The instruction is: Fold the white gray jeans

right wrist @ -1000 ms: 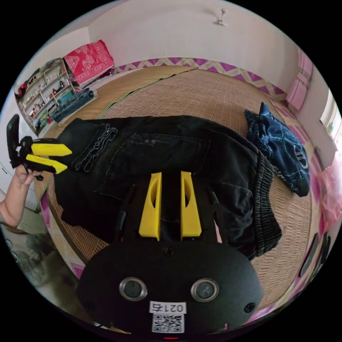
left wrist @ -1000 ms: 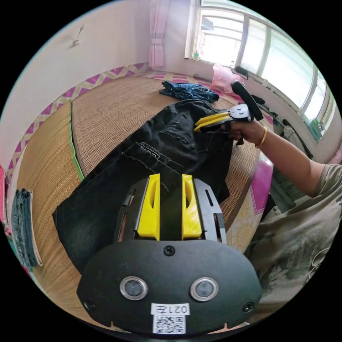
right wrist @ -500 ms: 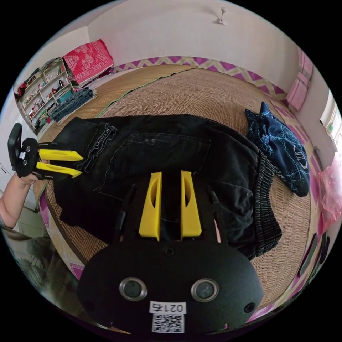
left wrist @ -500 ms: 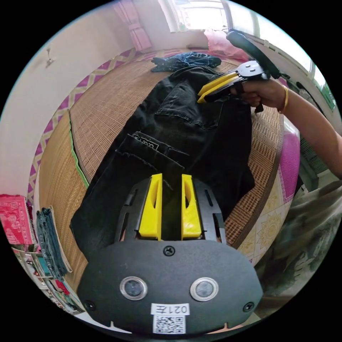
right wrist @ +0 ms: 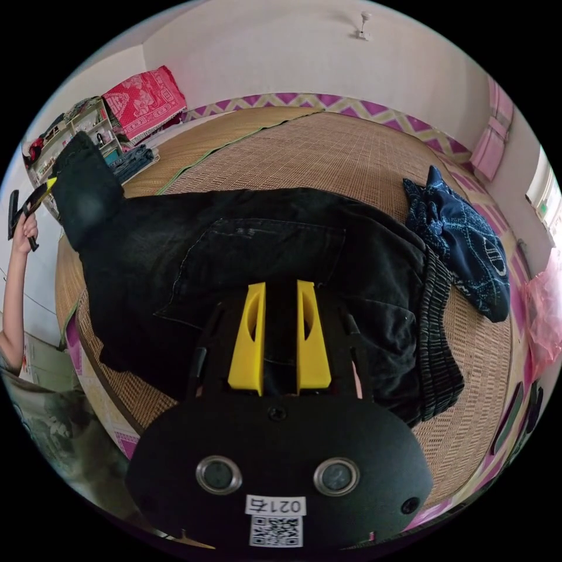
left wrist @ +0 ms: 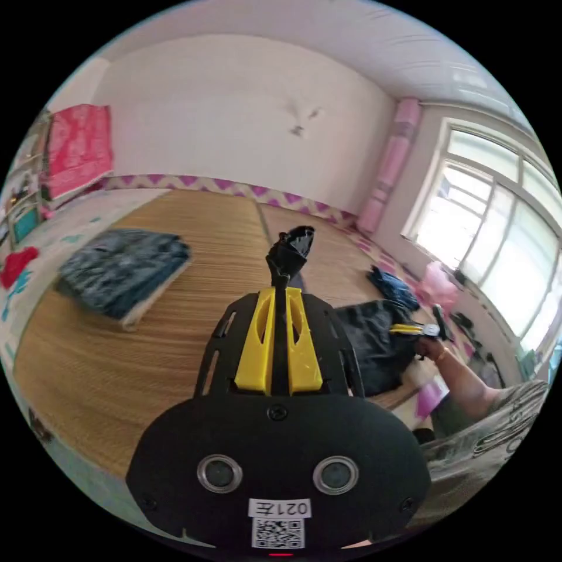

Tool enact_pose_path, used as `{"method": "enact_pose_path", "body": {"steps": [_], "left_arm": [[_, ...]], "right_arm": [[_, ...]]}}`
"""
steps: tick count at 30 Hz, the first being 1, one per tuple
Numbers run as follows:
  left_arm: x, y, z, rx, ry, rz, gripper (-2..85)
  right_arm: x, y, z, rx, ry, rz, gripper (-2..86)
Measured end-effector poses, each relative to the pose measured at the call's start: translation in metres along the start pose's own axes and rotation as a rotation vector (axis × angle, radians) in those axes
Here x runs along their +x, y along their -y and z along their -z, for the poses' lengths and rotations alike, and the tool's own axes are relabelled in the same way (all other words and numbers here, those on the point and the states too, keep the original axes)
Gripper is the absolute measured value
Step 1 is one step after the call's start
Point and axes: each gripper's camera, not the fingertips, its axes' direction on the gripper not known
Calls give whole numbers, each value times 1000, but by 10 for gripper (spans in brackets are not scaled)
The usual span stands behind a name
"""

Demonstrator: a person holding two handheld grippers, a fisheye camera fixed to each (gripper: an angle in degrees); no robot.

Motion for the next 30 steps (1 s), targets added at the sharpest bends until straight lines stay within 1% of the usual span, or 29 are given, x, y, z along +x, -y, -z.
{"method": "enact_pose_path", "body": {"steps": [2,3,5,6,7,8,9,12,14,16,18,19,20,21,23,24,26,30], "left_arm": [[-94,-31,42,-8,156,103,-6],[-117,-40,48,-15,192,134,-6],[-203,-85,58,-55,289,266,-5],[-224,-98,57,-76,297,308,-5],[-261,-124,48,-127,238,371,-4],[-289,-150,40,-157,226,416,-2],[-299,-161,37,-164,229,428,-1],[-337,-203,37,-119,139,499,6],[-363,-230,57,8,60,599,12],[-374,-245,82,116,72,628,9],[-373,-245,103,172,94,571,11],[-365,-236,106,169,69,488,18],[-353,-221,100,126,26,389,32],[-344,-212,94,96,2,335,40],[-303,-179,62,0,-49,143,51],[-292,-172,53,-14,-62,98,52],[-253,-142,6,-98,-118,-52,56],[-201,-109,-81,-253,-130,-240,66]], "right_arm": [[-3,1,-1,-1,-2,1,86],[-5,1,-2,-1,-3,1,86],[-7,3,-2,-1,-4,1,86],[-9,4,-3,-1,-7,3,86],[-11,4,-3,-1,-8,4,86],[-13,5,-4,-1,-11,5,86],[-14,7,-5,-1,-12,6,86],[-17,11,-6,-2,-8,2,85],[-18,14,-8,-3,-7,-6,84],[-16,18,-8,-2,13,-18,83],[-19,26,-2,-23,15,53,69],[-19,30,3,-32,20,85,62],[-18,36,18,5,35,133,57],[-17,44,35,70,49,179,60],[-18,64,46,102,50,263,62],[-22,81,43,75,40,328,63],[-25,110,31,26,5,406,67],[-18,172,-1,-71,-25,521,84]]}}
